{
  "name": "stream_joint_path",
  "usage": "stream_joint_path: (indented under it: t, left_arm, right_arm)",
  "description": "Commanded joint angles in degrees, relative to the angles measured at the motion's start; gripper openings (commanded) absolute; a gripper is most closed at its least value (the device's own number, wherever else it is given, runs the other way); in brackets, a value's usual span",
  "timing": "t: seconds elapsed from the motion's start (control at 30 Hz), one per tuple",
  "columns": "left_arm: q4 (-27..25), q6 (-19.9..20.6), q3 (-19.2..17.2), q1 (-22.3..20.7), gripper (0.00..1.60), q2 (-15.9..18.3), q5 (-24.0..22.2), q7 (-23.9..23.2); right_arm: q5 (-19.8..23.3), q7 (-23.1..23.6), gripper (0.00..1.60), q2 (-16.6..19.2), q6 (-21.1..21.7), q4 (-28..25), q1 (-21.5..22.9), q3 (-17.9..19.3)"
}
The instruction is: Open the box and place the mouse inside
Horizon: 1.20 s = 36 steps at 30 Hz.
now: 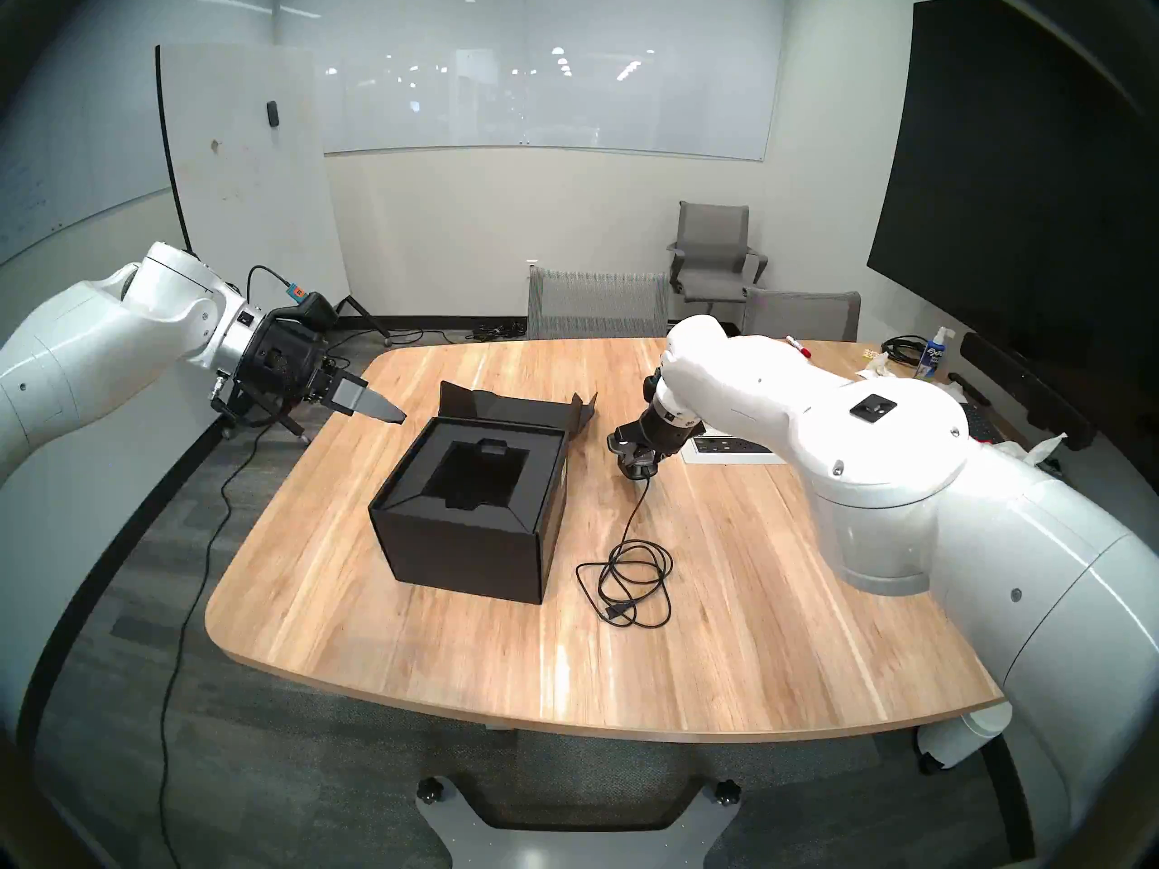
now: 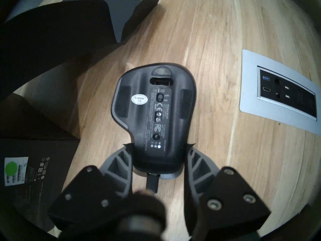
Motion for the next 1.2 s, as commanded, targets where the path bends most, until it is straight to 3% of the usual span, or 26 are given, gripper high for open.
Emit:
stream_joint_path:
  t: [0.0,0.67,1.17]
  left_arm:
    - [0.0,-0.2,-0.8,-1.1,1.60,0.0,-0.3,-1.3]
    - [0.0,-0.2,-0.7,-1.2,1.60,-0.1,-0.2,-1.5]
    - [-0.1,-0.2,-0.7,-1.2,1.60,0.0,-0.4,-1.0]
  right_arm:
    - [-0.3,0.0,0.00,-0.7,2.0,0.3,4.6,-0.1]
    - [0.6,-2.3,0.00,-0.2,2.0,-0.8,7.2,-0.5]
    - [1.5,-4.9,0.00,-1.0,2.0,-6.4,12.4,-2.2]
